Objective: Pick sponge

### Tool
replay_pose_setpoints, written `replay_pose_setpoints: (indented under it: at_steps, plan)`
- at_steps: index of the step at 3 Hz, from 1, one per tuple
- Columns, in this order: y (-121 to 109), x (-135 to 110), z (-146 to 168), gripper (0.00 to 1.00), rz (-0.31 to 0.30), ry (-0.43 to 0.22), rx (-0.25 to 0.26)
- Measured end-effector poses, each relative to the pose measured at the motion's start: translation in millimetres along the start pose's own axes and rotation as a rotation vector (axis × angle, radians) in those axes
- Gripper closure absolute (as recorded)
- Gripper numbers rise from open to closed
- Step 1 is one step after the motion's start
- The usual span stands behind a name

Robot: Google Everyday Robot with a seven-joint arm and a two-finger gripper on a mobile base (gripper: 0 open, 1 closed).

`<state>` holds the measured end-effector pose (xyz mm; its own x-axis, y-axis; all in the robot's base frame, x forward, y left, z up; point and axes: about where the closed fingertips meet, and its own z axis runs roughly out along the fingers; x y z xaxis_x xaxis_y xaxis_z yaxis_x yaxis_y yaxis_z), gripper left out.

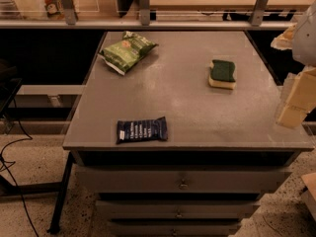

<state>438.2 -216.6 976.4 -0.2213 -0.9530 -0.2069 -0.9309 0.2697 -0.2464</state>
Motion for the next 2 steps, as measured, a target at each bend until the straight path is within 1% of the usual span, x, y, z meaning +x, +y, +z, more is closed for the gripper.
replay_pose_setpoints:
  at_steps: [1, 2]
  plan:
    - [-7, -1, 1, 0.0, -0.003, -0.009, 0.005]
    - [-34, -1, 12, 0.0, 0.004, -0.021, 0.011]
